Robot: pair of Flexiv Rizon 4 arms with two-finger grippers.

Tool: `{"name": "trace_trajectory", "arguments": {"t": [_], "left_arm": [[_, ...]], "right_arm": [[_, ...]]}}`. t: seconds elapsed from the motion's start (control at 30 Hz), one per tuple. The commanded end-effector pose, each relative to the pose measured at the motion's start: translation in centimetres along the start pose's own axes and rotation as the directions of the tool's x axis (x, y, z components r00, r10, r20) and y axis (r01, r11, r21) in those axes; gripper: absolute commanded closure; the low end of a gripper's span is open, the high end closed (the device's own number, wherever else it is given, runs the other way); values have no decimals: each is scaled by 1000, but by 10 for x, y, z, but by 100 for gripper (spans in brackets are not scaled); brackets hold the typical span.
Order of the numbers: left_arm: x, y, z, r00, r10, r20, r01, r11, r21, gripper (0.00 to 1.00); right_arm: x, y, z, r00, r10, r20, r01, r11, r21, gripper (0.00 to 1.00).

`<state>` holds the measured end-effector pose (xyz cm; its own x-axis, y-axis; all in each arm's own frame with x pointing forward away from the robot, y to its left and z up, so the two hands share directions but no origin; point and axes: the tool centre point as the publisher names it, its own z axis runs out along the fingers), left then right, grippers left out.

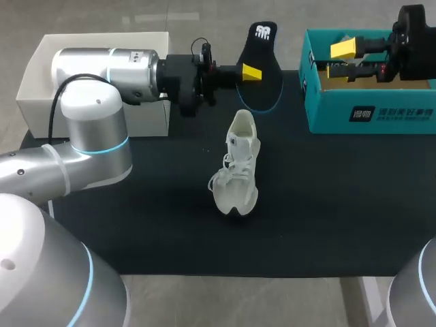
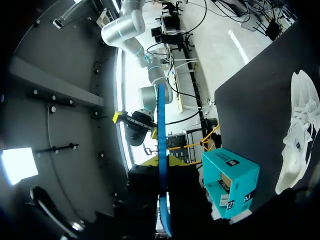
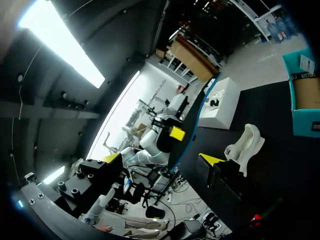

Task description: Take the shoe out of the shoebox, open the shoe tongue, remove and reinsert the insole, then place the shoe into the shoebox

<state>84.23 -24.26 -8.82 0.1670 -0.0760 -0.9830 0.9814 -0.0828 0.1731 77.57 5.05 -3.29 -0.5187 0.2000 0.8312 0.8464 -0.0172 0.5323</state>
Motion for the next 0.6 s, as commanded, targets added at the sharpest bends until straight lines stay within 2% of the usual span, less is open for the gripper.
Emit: {"name": "trace_trajectory", "arguments": {"t": [0.03, 0.07, 0.53, 0.6], "left_arm": [[-2, -5, -3, 835, 512, 202, -493, 859, -138, 100], [-5, -6, -3, 819, 542, 190, -527, 840, -126, 100], [-5, -6, -3, 819, 542, 190, -527, 840, -126, 100], [-18, -3, -5, 780, 590, 208, -576, 807, -130, 100]], "right_arm": [[-1, -6, 3, 1000, 3, 1, -3, 1000, -16, 0], [-1, -7, 4, 1000, 4, 0, -4, 1000, -17, 0], [-6, -14, 9, 1000, -1, -26, 0, 999, -35, 0], [-6, -15, 9, 1000, -2, -27, 0, 999, -41, 0]]}}
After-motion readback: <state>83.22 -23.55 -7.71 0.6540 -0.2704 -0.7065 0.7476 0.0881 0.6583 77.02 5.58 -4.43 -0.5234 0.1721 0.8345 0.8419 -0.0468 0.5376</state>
